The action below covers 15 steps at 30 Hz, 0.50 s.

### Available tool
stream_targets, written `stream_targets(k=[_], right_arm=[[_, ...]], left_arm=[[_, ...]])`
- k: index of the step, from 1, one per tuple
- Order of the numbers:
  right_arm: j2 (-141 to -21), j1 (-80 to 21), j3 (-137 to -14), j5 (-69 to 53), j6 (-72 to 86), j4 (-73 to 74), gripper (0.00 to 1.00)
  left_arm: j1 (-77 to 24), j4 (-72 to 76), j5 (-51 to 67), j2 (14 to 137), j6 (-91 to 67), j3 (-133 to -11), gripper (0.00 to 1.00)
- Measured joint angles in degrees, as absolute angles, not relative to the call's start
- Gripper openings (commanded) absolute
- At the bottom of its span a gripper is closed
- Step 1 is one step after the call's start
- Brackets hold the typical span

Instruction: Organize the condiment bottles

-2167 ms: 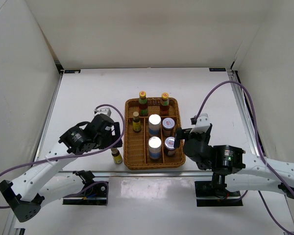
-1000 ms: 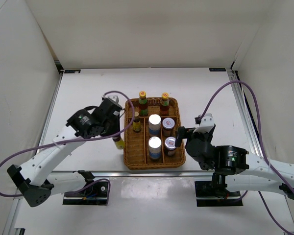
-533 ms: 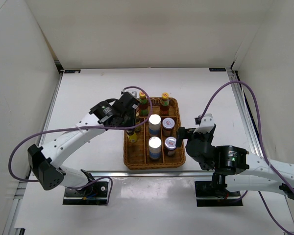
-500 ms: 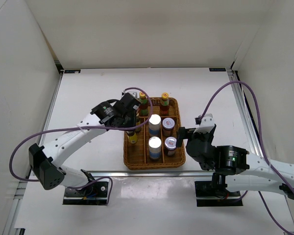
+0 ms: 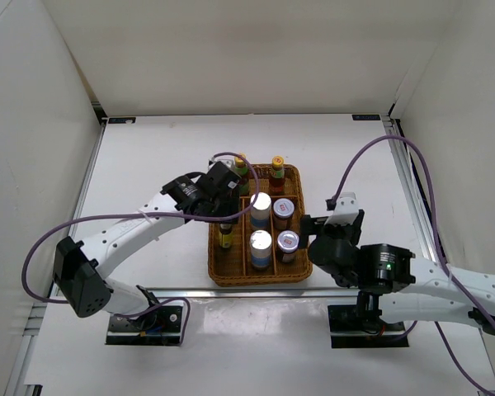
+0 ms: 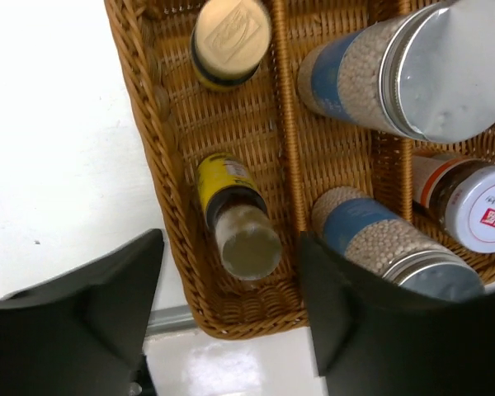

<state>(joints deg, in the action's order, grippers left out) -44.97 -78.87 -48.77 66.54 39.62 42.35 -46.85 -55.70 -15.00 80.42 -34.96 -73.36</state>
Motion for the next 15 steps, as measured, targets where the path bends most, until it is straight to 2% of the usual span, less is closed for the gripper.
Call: stream_targets(k=[1,3,4,10,15], right_arm=[[-45.3,-78.9,-49.0,66.8,39.9,43.0,1.0],[-45.8,-78.9,-49.5,67.3,40.2,43.9,1.0],[-46.0,-78.9,-49.8,67.7,40.6,44.5,1.0],[-47.5,-78.9,-55.5,72.1,44.4,52.7,1.0],[-47.5,-78.8,-61.0,75.2,45.5,59.6,1.0]], left_arm=[[-46.9,-55.4,-15.0,80.4,-35.0,-73.4,0.86],[-46.9,-55.1,-15.1,80.4,-34.9,-73.4,0.92],[-46.9,-55.1,-15.2,80.4,-34.9,-73.5,1.0],[-46.9,-57.6,-19.7,79.3,-32.5,-79.7,1.0],[-46.5,-57.8,-31.5,69.0,-28.0,-83.4,1.0]])
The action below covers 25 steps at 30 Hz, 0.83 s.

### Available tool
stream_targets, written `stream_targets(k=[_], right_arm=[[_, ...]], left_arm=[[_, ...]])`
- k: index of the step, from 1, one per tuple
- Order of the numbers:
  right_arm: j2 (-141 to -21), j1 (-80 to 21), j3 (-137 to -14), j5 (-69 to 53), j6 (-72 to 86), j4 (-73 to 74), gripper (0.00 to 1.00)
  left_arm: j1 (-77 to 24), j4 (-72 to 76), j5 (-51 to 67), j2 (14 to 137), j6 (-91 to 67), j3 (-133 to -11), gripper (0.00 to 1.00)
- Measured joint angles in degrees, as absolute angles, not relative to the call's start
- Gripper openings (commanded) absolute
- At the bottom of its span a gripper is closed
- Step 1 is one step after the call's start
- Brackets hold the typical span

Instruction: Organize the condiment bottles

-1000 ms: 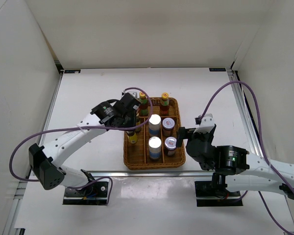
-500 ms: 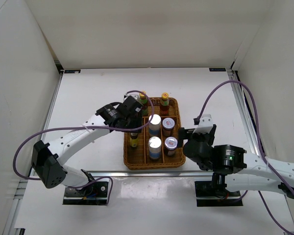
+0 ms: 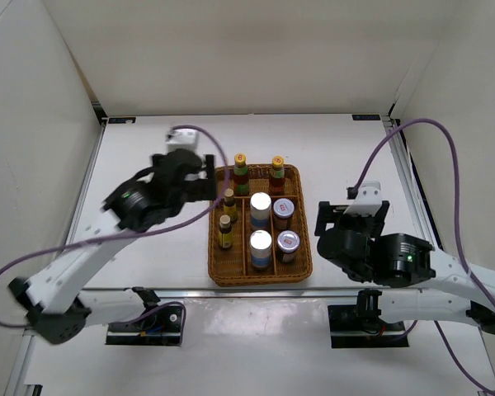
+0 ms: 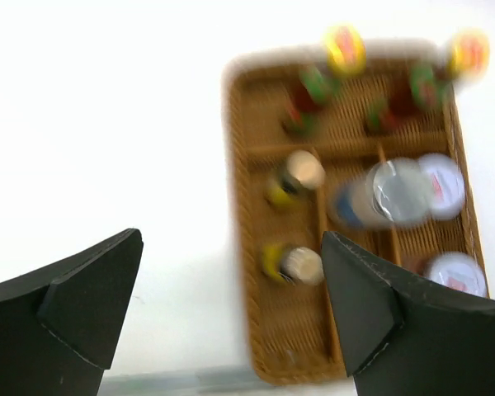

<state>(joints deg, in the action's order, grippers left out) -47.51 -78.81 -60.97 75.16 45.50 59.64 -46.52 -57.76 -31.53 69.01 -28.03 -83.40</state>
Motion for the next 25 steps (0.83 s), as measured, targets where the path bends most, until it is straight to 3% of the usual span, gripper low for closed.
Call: stream_targets(k=[9,18,25], right_arm=[[-49.1,-78.7,-69.7,70.3,30.2,61.5,1.0],[-51.7,-78.4,-69.7,65.4,16.0,55.3,1.0],[-52.1,-78.3,-71.1,65.4,13.0,53.6,1.0]], left_arm=[[-42.8,-44.3,-52.6,37.5,-12.7,-65.9,1.0],[-42.6,-42.2,-57.6,34.9,-10.2,-49.0,1.0],[-42.1,-40.3,-57.9,33.4,-9.9,-48.1,1.0]])
